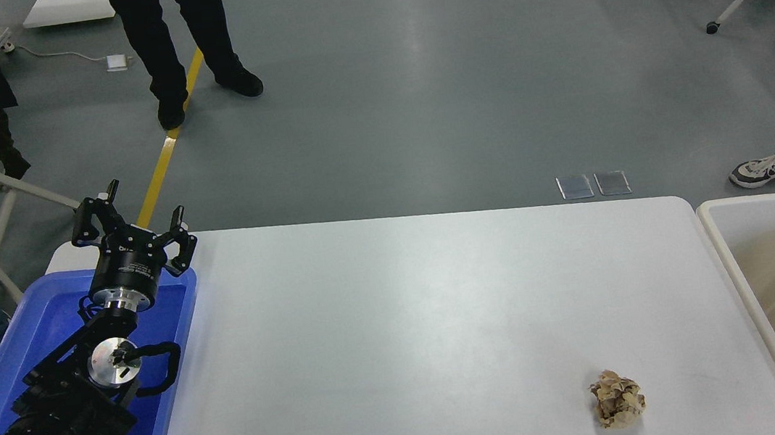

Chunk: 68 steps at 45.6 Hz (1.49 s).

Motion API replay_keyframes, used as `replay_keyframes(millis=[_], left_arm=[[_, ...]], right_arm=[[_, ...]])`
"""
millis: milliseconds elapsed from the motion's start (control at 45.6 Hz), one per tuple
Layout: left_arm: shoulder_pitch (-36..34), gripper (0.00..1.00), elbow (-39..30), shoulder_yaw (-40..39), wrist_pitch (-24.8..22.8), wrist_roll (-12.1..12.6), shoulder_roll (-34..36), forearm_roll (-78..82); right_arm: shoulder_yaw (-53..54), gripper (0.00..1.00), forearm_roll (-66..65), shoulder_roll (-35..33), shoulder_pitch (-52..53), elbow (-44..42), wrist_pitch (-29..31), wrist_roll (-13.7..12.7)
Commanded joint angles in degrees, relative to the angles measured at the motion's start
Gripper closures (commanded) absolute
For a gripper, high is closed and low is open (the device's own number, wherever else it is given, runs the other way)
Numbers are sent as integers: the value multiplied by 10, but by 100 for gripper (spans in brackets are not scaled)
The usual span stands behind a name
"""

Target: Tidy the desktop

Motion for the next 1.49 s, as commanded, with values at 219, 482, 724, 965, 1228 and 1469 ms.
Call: replay_keyframes(millis=[219,482,724,965,1228,1469], left_arm=[[0,0,0,0,0,0,0,0],[0,0,0,0,0,0,0,0],[0,0,0,0,0,0,0,0],[0,0,0,1,0,0,0,0],[0,0,0,1,0,0,0,0],[-1,0,0,1,0,0,0,0]], right_arm=[[269,0,0,-49,168,58,1,5],[371,0,-6,-125,234,262,1,7],[555,0,-10,-123,235,364,16,7],[612,0,-9,-101,218,379,55,115],[623,0,-10,-31,106,397,57,162],[611,0,-9,29,24,388,56,161]])
